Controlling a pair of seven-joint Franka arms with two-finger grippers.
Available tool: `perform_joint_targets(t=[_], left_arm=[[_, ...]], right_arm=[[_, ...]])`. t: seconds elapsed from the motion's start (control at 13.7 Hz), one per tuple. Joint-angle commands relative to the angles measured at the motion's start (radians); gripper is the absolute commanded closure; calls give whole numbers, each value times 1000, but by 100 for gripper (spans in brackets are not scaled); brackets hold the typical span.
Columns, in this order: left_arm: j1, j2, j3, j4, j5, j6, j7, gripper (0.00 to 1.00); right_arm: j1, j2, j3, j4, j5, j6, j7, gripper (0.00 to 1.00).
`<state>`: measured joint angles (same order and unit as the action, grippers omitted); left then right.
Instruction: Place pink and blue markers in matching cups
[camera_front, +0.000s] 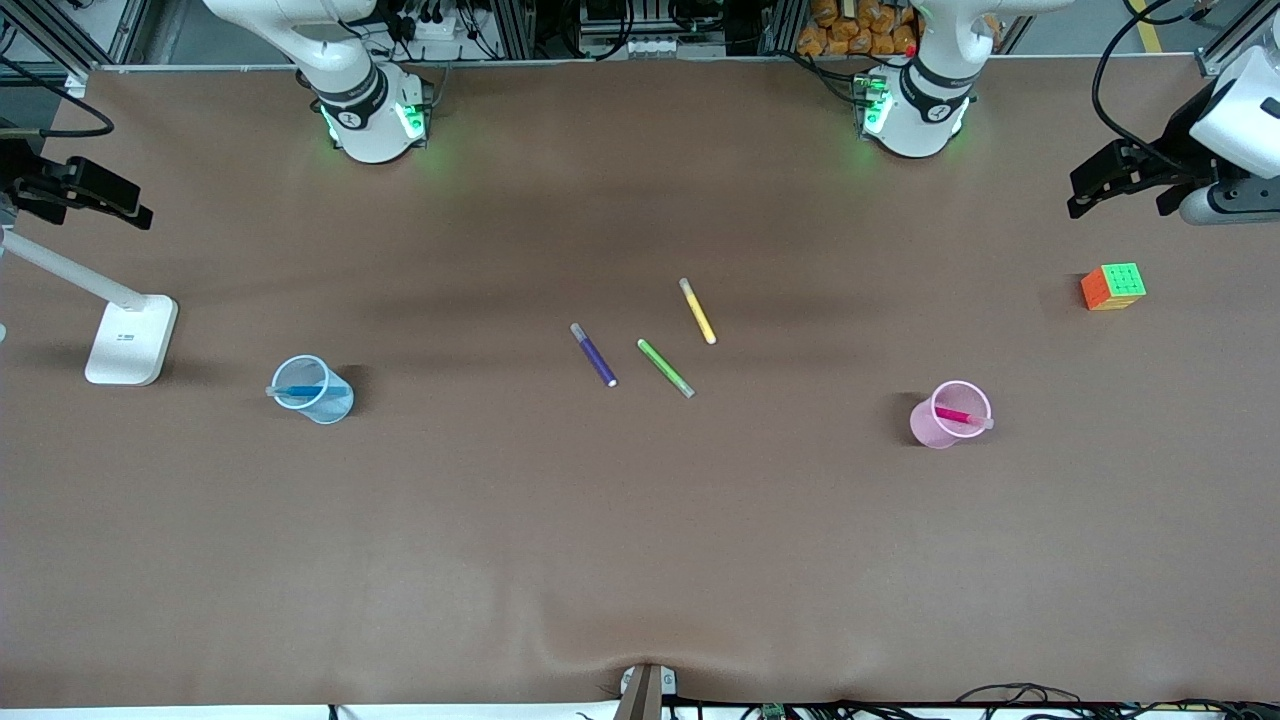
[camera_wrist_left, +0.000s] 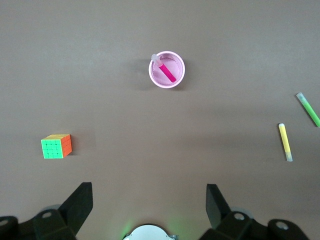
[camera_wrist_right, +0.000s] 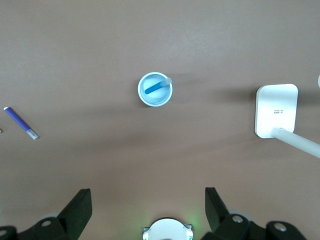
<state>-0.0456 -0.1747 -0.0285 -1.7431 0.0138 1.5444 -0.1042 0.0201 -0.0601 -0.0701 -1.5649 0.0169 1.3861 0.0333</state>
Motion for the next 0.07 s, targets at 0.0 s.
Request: perform_joint_targets(t=[0.0], left_arm=[[10,9,-4,30,-1,-38,-2,0]], right_arm=[[26,-30,-14,-29,-22,2,23,0]])
